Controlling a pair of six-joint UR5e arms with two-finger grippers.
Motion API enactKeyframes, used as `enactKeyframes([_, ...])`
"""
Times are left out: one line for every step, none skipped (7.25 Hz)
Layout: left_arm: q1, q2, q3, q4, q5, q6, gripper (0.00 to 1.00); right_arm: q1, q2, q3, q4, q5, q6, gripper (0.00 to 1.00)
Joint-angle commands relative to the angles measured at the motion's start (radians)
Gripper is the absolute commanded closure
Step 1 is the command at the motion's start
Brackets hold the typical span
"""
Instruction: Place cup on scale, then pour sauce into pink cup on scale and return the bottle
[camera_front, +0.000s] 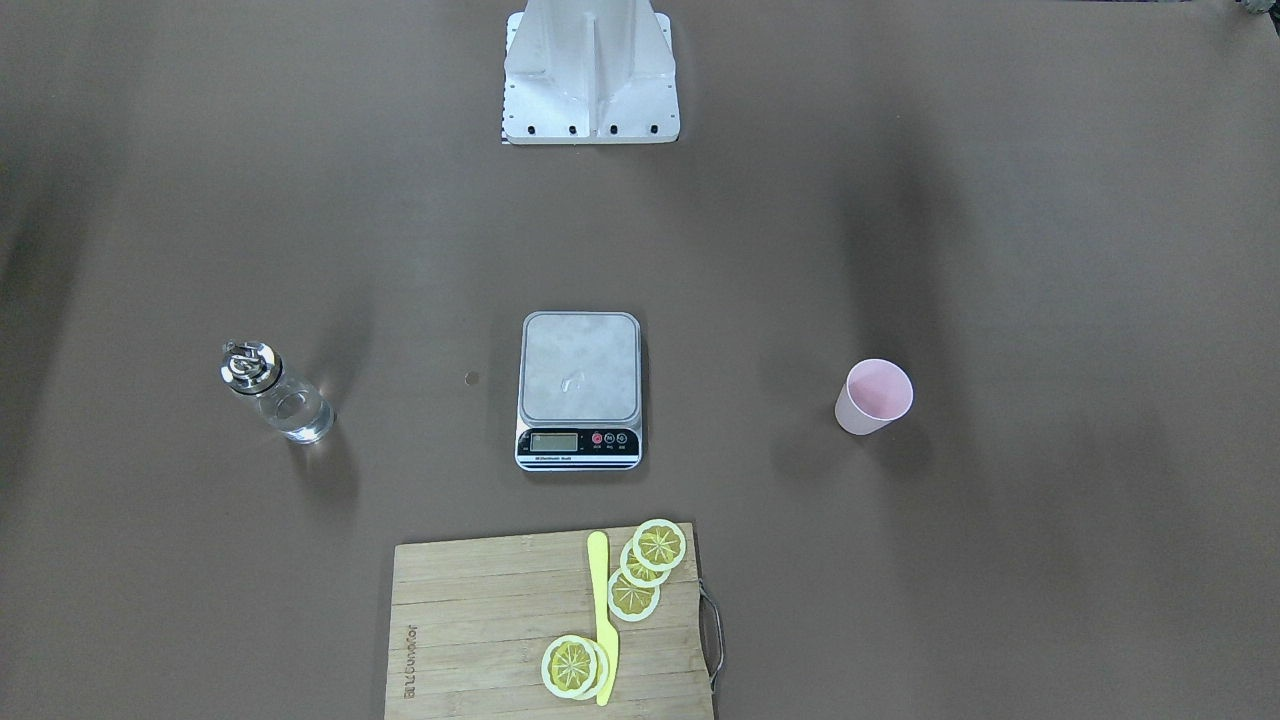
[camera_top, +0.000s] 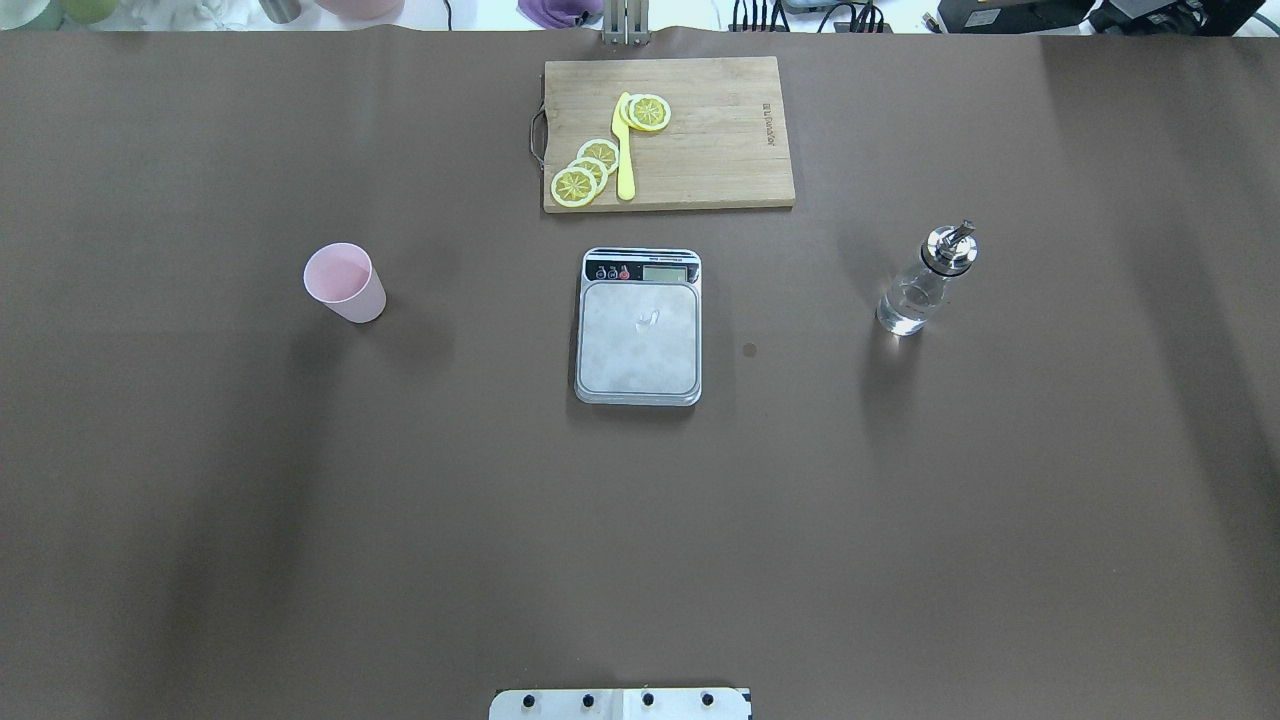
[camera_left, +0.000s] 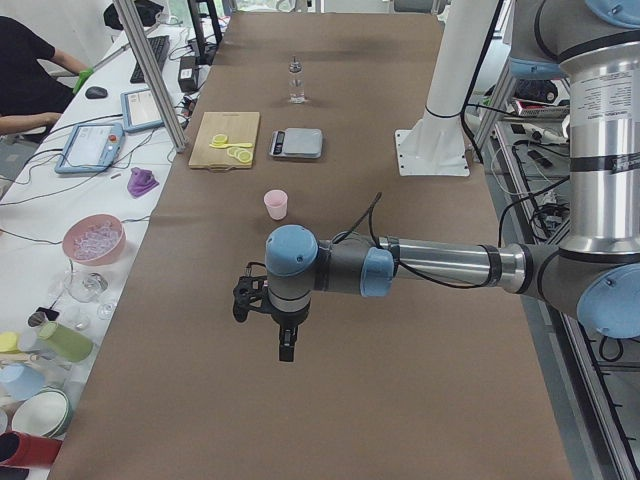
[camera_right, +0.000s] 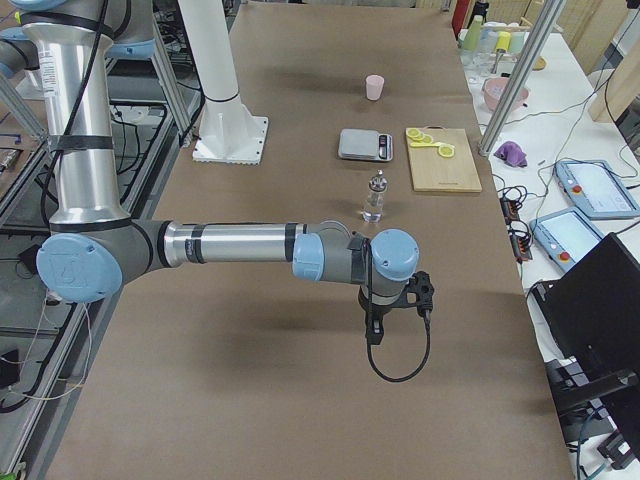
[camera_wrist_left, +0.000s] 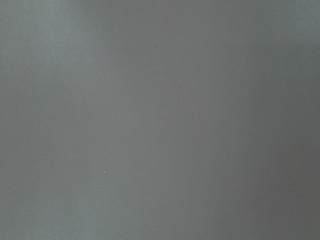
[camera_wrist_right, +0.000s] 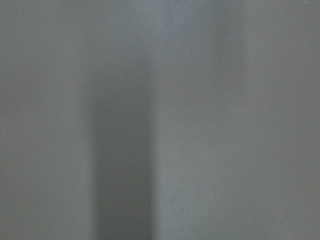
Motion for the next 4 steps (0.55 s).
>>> enactKeyframes([0.002,-0.002,0.003,-0.001,0.006,0.002,0.01,0.000,0.000,0.000,0.001,0.003,0.000,0.00])
enactKeyframes([0.009,-0.003,0.001,-0.001,0.006,0.005,0.01,0.000,0.002,0.000,0.001,0.001,0.000,0.00])
enactKeyframes([0.035,-0.011,0.000,0.000,0.004,0.003,0.01,0.000,0.002,0.000,0.001,0.001,0.000,0.00])
enactKeyframes([0.037,-0.023,-0.003,-0.001,-0.002,-0.006,0.01,0.000,0.004,0.000,0.001,0.001,0.000,0.00])
